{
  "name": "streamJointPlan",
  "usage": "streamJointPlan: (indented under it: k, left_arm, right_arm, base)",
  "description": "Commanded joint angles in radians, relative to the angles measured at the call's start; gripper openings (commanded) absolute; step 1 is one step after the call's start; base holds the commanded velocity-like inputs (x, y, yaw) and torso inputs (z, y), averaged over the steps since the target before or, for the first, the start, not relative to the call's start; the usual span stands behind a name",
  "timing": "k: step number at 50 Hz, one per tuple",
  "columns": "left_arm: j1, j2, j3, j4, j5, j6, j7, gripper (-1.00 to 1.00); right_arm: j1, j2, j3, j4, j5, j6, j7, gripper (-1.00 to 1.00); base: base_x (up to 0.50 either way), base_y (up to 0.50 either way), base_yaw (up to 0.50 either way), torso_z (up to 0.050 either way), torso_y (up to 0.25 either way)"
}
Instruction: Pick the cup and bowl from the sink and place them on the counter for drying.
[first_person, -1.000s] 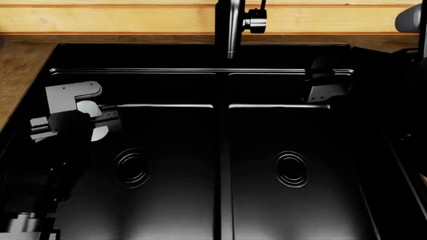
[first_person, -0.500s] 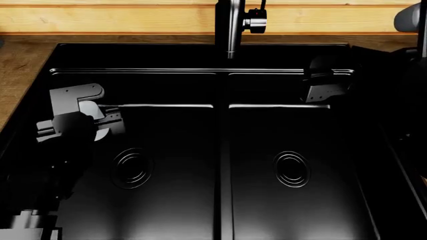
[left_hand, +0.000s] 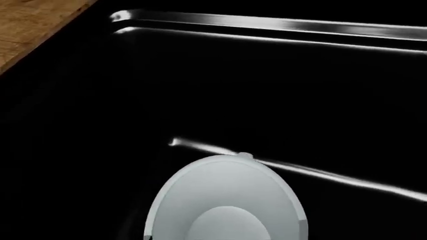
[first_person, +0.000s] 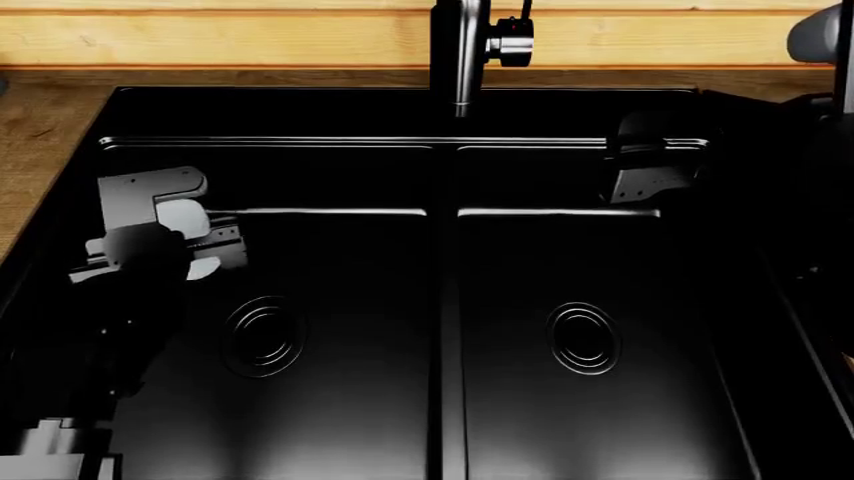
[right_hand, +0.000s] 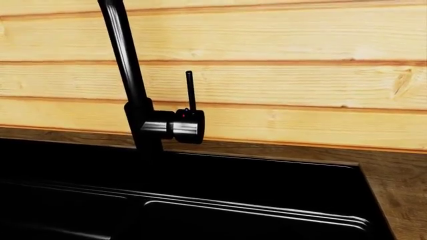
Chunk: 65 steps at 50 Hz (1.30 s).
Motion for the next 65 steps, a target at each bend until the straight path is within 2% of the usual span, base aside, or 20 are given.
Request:
streamJointPlan:
  k: [1, 13, 21, 27, 32, 33, 35, 37, 39, 44, 51, 55, 60, 63, 65]
  left_arm:
    - [0.010, 0.006, -0.006, 0.050, -0.048, -0.017, 0.003, -1.00]
    - [0.022, -0.064, -0.034, 0.377, -0.173, -0.295, -0.071, -1.00]
    - [-0.046, -0.089, -0.069, 0.519, -0.279, -0.561, -0.162, -1.00]
    - [-0.080, -0.068, -0.147, 0.545, -0.359, -0.698, -0.217, -1.00]
    - [-0.147, -0.041, -0.264, 0.552, -0.433, -0.809, -0.293, -1.00]
    - [-0.153, -0.047, -0.266, 0.556, -0.450, -0.818, -0.304, -1.00]
    - [-0.168, -0.060, -0.315, 0.541, -0.582, -0.824, -0.411, -1.00]
    - [-0.181, -0.126, -0.332, 0.509, -0.830, -0.825, -0.612, -1.00]
    - [-0.194, -0.153, -0.361, 0.474, -0.990, -0.821, -0.750, -1.00]
    - [-0.256, -0.211, -0.336, 0.428, -1.176, -0.803, -0.894, -1.00]
    - [-0.321, -0.252, -0.271, 0.389, -1.271, -0.778, -0.984, -1.00]
    - [-0.337, -0.309, -0.218, 0.389, -1.341, -0.775, -1.066, -1.00]
    - [-0.355, -0.398, -0.161, 0.367, -1.471, -0.721, -1.189, -1.00]
    - [-0.342, -0.456, -0.146, 0.380, -1.482, -0.677, -1.198, -1.00]
    - [-0.337, -0.516, -0.086, 0.398, -1.514, -0.602, -1.203, -1.00]
  right_arm:
    - [0.000, -0.002, 0.014, -0.006, -0.002, 0.000, -0.004, 1.00]
    - [-0.015, 0.008, 0.017, -0.005, -0.007, -0.012, -0.011, 1.00]
    - [-0.027, 0.015, 0.021, -0.002, -0.008, -0.026, -0.021, 1.00]
    - [-0.043, 0.027, 0.025, -0.012, -0.010, -0.044, -0.016, 1.00]
    - [-0.057, 0.032, 0.022, -0.016, -0.013, -0.051, -0.019, 1.00]
    - [-0.057, 0.032, 0.022, -0.016, -0.013, -0.050, -0.019, 1.00]
    - [-0.054, 0.036, 0.024, -0.018, -0.016, -0.048, -0.019, 1.00]
    - [-0.053, 0.043, 0.025, -0.021, -0.019, -0.045, -0.018, 1.00]
    - [-0.056, 0.043, 0.025, -0.019, -0.020, -0.048, -0.019, 1.00]
    - [-0.053, 0.026, 0.023, -0.006, -0.026, -0.044, -0.027, 1.00]
    - [-0.056, 0.007, 0.021, 0.004, -0.033, -0.047, -0.036, 1.00]
    - [-0.057, 0.006, 0.027, 0.007, -0.026, -0.054, -0.035, 1.00]
    - [-0.061, -0.013, 0.024, 0.017, -0.034, -0.060, -0.043, 1.00]
    - [-0.063, -0.015, 0.025, 0.017, -0.031, -0.062, -0.047, 1.00]
    - [-0.064, -0.014, 0.025, 0.016, -0.031, -0.060, -0.048, 1.00]
  base:
    - [0.00, 0.00, 0.00, 0.000, 0.000]
    - [0.00, 0.00, 0.00, 0.000, 0.000]
    - [0.00, 0.00, 0.00, 0.000, 0.000]
    - [0.00, 0.00, 0.00, 0.000, 0.000]
    - [0.00, 0.00, 0.00, 0.000, 0.000]
    - [0.00, 0.00, 0.00, 0.000, 0.000]
    - [0.00, 0.00, 0.00, 0.000, 0.000]
    - [0.00, 0.00, 0.00, 0.000, 0.000]
    - [0.00, 0.00, 0.00, 0.000, 0.000]
    - [0.00, 0.00, 0.00, 0.000, 0.000]
    - [0.00, 0.00, 0.00, 0.000, 0.000]
    - [0.00, 0.00, 0.00, 0.000, 0.000]
    - [0.00, 0.00, 0.00, 0.000, 0.000]
    - [0.00, 0.00, 0.00, 0.000, 0.000]
    - [0.00, 0.00, 0.00, 0.000, 0.000]
